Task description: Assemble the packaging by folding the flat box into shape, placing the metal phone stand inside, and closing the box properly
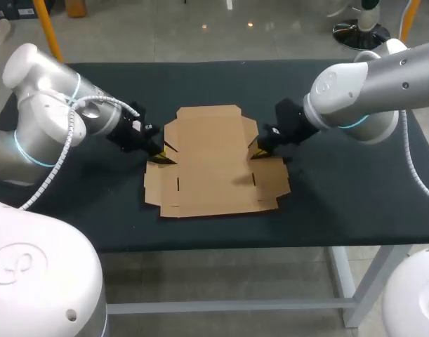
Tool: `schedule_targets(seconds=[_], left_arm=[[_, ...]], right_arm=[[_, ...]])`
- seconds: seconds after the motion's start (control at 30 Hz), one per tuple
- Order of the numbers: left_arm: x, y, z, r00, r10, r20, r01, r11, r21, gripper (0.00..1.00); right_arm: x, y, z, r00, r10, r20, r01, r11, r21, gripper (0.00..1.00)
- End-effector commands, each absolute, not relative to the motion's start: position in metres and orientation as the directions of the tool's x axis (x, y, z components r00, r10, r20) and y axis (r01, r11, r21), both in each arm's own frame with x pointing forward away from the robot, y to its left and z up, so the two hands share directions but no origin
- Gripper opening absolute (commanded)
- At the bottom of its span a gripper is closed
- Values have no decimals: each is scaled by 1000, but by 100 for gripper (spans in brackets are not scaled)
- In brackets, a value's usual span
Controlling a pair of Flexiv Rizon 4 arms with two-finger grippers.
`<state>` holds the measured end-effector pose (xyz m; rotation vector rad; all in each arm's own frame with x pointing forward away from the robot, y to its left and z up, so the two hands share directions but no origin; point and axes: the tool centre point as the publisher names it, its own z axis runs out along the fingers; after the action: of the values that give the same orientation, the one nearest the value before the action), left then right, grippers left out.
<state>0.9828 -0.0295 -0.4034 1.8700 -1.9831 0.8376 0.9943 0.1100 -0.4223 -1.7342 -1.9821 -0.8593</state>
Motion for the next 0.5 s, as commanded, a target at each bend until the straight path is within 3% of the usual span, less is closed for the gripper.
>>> schedule_targets(seconds=[0.03,0.5], left_arm=[[984,-34,-399,-101,-847,522,-980,-7,-201,0],[988,-43,-398,-33,-906,421,-990,-27,-137,0]], right_arm=[[994,115,-421,-160,784,600,979,49,197,0],[997,119,-420,-118,824,554,985,27,170,0]])
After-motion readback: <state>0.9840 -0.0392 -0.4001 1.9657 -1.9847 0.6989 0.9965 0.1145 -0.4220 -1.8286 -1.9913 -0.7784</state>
